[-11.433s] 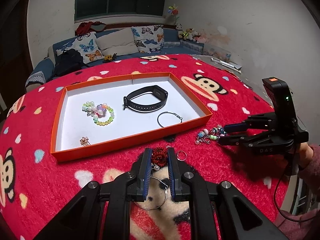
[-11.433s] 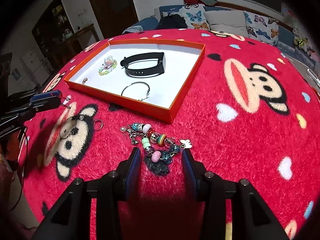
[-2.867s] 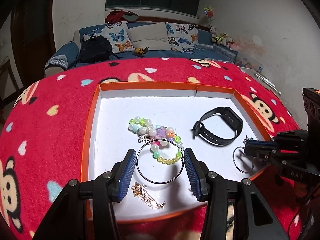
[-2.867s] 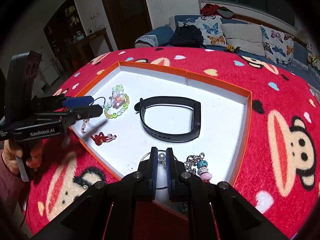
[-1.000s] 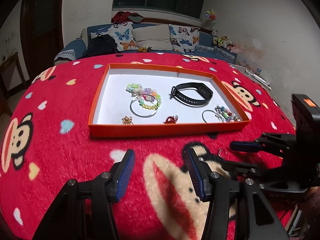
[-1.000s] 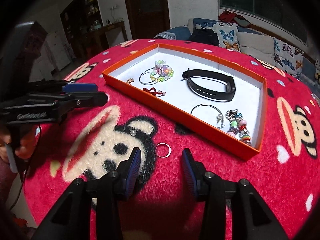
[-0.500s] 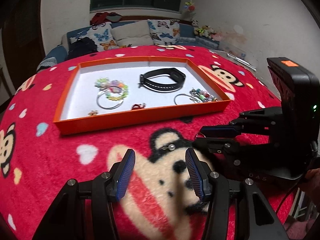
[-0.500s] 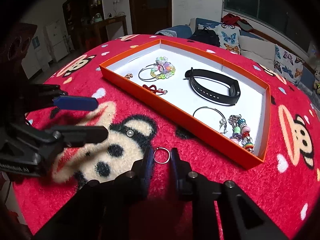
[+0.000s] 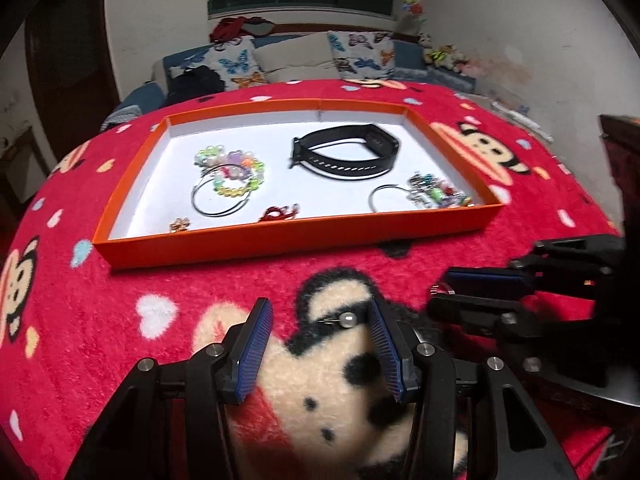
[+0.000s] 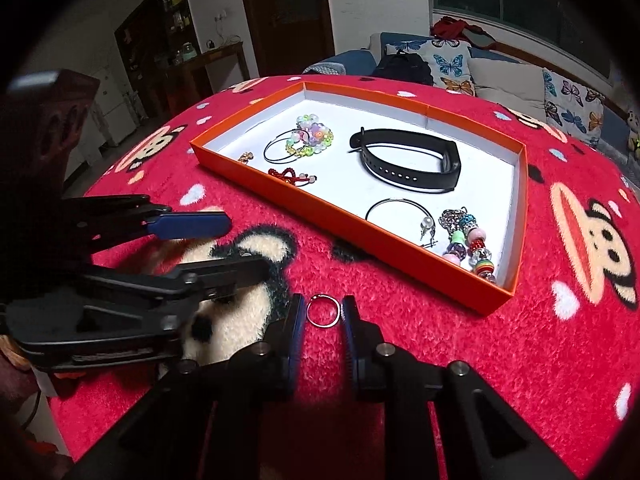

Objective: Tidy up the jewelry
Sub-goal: 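Grasp the small silver ring with the right tool while the left tool grasps a small stud, then lower the small ring and stud into the box and open both tools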

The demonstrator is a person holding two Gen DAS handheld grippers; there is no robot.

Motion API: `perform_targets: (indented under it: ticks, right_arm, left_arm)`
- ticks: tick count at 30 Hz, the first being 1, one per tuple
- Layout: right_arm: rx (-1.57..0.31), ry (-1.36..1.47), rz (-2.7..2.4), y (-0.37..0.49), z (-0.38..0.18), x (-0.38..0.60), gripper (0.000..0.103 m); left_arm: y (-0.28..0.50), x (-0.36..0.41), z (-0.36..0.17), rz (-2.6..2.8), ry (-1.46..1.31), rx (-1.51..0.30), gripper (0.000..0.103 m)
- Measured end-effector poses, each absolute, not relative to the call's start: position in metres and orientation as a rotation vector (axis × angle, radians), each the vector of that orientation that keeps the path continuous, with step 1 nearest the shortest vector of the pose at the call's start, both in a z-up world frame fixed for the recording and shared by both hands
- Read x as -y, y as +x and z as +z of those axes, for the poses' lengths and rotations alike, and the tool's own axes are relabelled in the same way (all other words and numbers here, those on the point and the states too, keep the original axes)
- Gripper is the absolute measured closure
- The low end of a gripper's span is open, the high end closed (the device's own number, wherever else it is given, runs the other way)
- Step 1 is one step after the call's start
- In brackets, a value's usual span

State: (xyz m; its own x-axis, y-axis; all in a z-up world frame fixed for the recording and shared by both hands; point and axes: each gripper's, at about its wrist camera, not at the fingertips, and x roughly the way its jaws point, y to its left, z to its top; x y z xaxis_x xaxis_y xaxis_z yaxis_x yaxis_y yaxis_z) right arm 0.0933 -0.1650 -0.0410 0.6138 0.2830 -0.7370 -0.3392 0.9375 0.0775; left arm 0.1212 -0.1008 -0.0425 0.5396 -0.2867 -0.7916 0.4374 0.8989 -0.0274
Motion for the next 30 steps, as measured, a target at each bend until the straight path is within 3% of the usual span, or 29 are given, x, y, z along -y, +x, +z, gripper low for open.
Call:
perform_targets:
  ticks: [12,19,30]
  right_arm:
    - [-0.836,-0.057,0.376,0.092,-0.041,0.168,0.082]
    - [-0.836,-0.056,0.376,0.092,-0.041,0.168,0.082]
    - [-0.838,-0.052,0.375,0.092,-0.042,0.169,0.082]
  left_arm:
    - [0.109,0.071,-0.038,-0.386,0.199,-0.890,0.053]
    - [0.106,0.070,-0.038,-0.464,0.201,-0.878,0.069]
    - [0.110,0.074,-0.040,-0.526,0.199,-0.886,0.085]
